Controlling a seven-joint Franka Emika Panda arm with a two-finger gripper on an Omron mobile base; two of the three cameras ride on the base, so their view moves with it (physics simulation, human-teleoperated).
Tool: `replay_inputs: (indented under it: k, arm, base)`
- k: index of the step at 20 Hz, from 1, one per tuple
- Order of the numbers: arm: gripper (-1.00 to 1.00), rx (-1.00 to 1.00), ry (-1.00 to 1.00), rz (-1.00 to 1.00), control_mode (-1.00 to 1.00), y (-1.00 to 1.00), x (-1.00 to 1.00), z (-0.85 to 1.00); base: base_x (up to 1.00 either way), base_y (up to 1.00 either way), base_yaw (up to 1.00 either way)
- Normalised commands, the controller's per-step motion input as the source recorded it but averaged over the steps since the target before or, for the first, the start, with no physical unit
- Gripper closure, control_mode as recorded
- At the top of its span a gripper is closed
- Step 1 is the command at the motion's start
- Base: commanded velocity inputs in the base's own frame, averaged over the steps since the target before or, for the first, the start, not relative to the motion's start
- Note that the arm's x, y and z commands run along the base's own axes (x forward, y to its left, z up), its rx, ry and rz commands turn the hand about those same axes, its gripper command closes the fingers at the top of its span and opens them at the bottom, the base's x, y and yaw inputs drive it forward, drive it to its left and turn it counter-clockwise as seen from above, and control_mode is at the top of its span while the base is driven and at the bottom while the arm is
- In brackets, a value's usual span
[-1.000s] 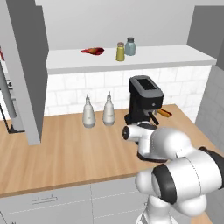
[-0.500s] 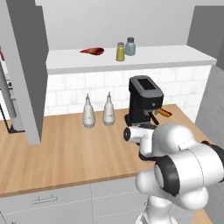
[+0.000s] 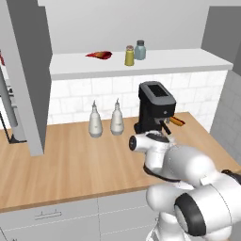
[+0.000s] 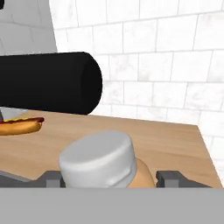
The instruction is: Put the shaker and condiment bottle from the counter next to their counterparts in the cabinet.
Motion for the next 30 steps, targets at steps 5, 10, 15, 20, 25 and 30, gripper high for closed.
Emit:
replay_inputs:
  k: [5,10,15,20,25,30]
  arm:
    - [1.0,0.0,-0.01,0.09,-1.0,0.39,-0.5,0.94]
    - [1.0,0.03,0.0,0.12,-1.0,0.42,-0.58,0.69]
    - [1.0,0.05,0.0,0.11,-1.0,0.39,-0.55,0.46]
    - [1.0,0.07,0.0,0.15,-1.0,0.44,-0.47,0.42]
    - [1.0,0.07,0.0,0.26,-1.0,0.49,-0.29,0.54]
    - [1.0,0.0,-0.08,0.34,-1.0,0.43,-0.21,0.79]
  base:
    - [0.0,0.0,0.0]
    - [0.0,0.0,0.0]
    - [0.0,0.0,0.0]
    - [0.0,0.0,0.0]
    - [0.0,0.0,0.0]
    - [0.0,0.0,0.0]
